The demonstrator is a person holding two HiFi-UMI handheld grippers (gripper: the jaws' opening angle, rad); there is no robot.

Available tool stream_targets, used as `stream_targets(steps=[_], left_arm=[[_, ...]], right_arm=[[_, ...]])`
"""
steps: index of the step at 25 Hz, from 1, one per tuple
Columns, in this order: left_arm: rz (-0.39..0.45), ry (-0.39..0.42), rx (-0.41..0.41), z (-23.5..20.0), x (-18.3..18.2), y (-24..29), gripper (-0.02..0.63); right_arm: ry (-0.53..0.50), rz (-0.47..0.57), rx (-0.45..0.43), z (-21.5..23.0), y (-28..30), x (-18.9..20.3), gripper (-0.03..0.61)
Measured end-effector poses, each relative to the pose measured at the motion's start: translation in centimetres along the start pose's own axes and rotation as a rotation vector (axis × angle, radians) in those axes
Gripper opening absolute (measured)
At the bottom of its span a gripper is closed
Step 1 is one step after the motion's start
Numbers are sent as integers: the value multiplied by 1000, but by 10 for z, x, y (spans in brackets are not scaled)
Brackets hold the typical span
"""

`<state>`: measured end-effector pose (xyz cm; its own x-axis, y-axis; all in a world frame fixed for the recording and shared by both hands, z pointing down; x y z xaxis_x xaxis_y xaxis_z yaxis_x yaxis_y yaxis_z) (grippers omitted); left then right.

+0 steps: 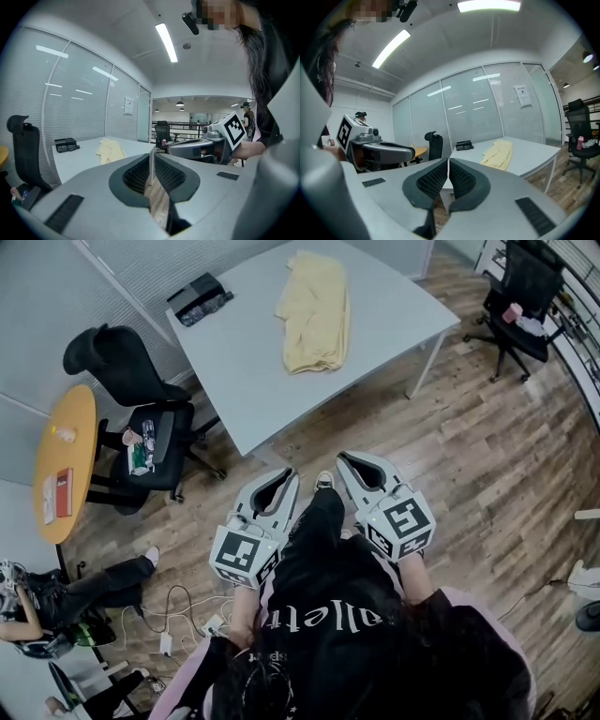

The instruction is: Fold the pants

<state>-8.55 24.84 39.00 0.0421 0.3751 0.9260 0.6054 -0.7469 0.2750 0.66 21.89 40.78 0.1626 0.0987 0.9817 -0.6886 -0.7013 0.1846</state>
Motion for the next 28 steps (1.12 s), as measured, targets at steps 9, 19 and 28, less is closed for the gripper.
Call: stream_targets(steps=[9, 19, 28], left_arm=[[-38, 3, 27, -48, -14, 66, 54], [-17, -18, 24, -139, -60, 143, 54], [-64, -27, 60, -186, -67, 199, 54]], right_arm=[[24, -56, 59, 67, 46, 12, 28], [-9, -113, 48, 126, 132, 0, 28], [-50, -186, 76, 171, 182, 5, 28]])
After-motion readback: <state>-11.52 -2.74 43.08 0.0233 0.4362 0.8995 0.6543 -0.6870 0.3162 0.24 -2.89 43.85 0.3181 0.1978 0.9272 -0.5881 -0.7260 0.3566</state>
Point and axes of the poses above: the fingertips, and each gripper's own axes: y forward along the fingers, z to its right, x out of its underside, the point moved 1 cm from there along -y, backward along the fingers, and after that the axes turned 13 degrees about -y, right-handed, at the moved point
